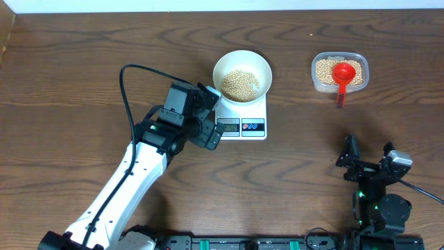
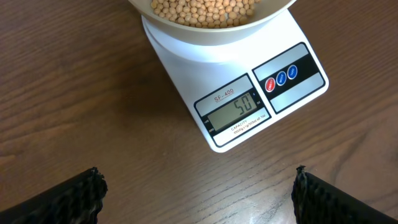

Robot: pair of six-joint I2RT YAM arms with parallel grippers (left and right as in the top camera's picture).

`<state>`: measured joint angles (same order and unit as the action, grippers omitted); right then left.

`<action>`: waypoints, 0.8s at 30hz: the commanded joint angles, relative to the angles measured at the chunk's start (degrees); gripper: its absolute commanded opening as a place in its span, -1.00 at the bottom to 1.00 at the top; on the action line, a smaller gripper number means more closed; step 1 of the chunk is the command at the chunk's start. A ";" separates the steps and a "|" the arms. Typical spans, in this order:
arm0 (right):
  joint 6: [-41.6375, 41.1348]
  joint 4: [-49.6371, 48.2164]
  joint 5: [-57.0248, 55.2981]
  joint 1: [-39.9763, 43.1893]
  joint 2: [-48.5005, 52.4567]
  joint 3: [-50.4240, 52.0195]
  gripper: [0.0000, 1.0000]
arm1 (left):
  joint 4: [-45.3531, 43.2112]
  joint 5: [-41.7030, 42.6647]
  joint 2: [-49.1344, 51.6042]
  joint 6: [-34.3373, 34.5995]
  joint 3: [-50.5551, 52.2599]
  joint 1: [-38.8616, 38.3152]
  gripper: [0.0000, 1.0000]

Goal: Scoop item into bowl and weigh 50g on scale

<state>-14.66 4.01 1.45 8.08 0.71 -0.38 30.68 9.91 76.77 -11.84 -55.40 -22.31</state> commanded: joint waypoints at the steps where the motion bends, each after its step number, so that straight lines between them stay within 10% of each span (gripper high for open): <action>1: -0.55 0.28 -0.46 0.15 -0.39 0.07 0.99 | 1.16 -0.52 0.39 0.04 0.11 -0.11 0.96; 24: -0.55 0.28 -0.46 0.17 -0.39 0.07 0.98 | 2.05 -0.52 0.39 0.04 0.11 -0.11 0.96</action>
<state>-14.66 4.01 1.45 8.08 0.71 -0.38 32.60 9.91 76.77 -11.84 -55.40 -22.31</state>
